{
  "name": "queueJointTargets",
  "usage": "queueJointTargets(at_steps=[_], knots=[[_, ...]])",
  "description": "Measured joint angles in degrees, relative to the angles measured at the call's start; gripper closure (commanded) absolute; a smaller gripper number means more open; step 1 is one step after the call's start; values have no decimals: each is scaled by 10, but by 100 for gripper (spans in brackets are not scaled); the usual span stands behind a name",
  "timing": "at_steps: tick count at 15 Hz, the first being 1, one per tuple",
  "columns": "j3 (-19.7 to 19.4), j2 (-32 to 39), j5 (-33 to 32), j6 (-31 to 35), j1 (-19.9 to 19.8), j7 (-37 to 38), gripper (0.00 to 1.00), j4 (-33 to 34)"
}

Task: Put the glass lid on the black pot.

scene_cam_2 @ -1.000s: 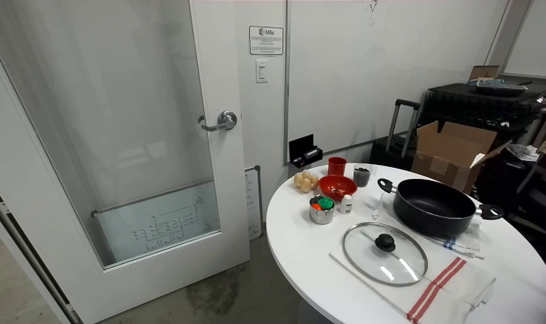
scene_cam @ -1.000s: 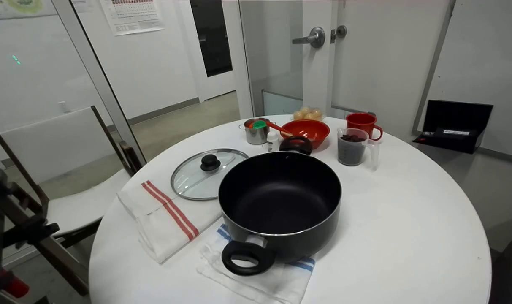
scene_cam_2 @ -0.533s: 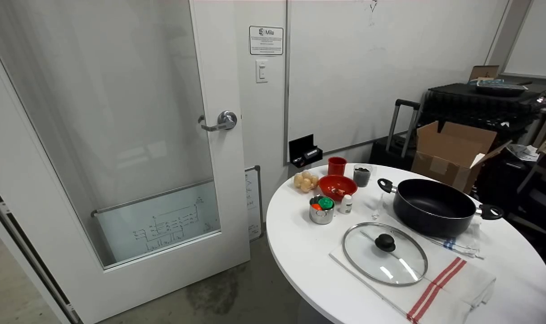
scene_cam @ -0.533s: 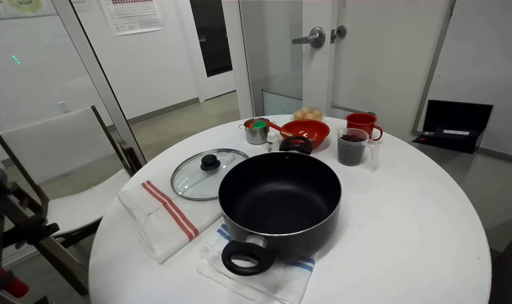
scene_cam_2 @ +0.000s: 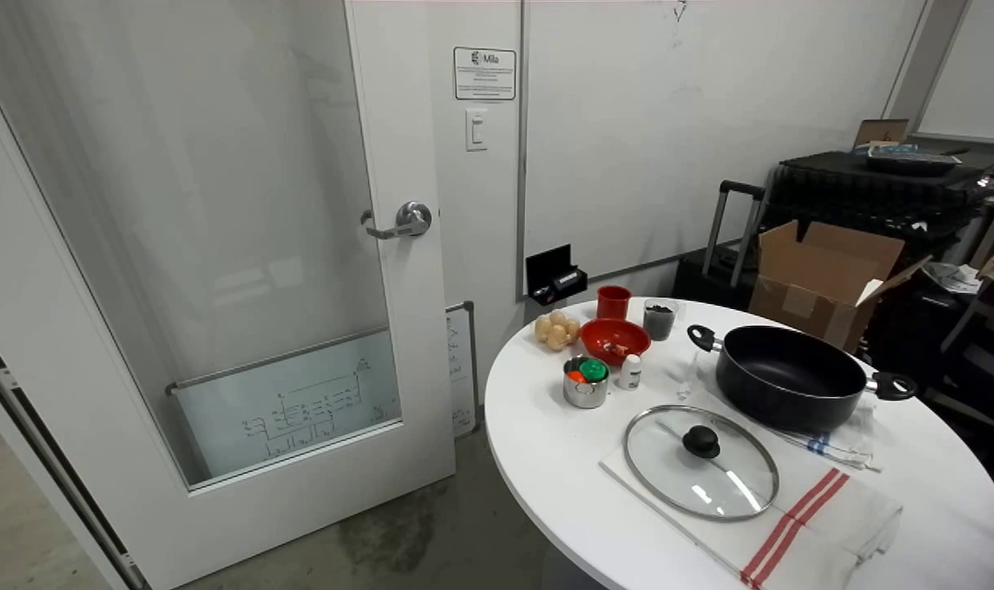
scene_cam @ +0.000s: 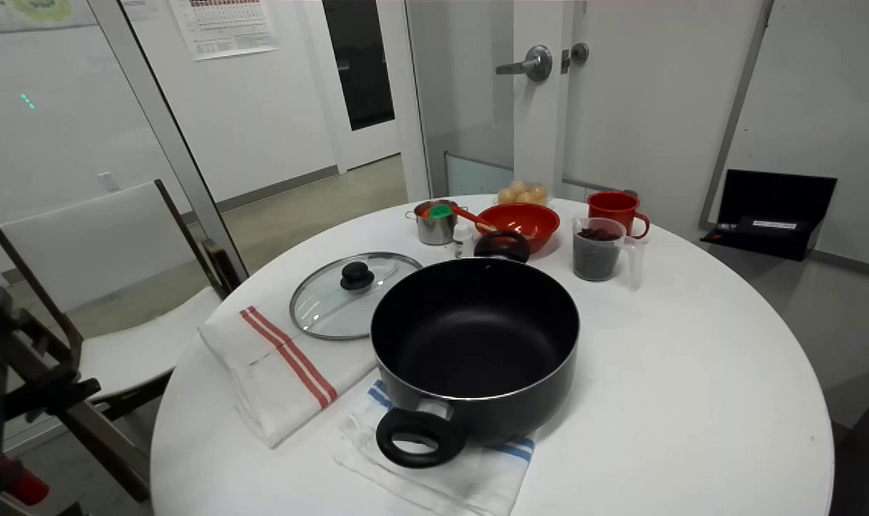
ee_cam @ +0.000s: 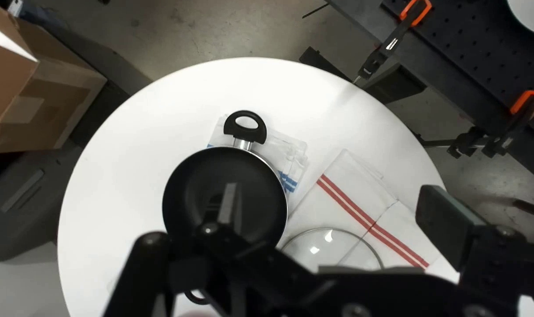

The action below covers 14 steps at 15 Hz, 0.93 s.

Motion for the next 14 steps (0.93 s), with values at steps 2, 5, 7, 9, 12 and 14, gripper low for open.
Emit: queueJointTargets(at_steps=[2, 5, 7, 9, 12, 14], knots=[[3, 34, 2, 42, 1, -23, 0, 5], [12, 84, 6, 114, 2, -53, 0, 11], [21, 116, 14, 158, 2, -71, 0, 15], [31, 147, 28, 196, 2, -91, 0, 22], [47, 198, 56, 242, 2, -127, 0, 39], [59, 233, 76, 266, 1, -154, 0, 54]])
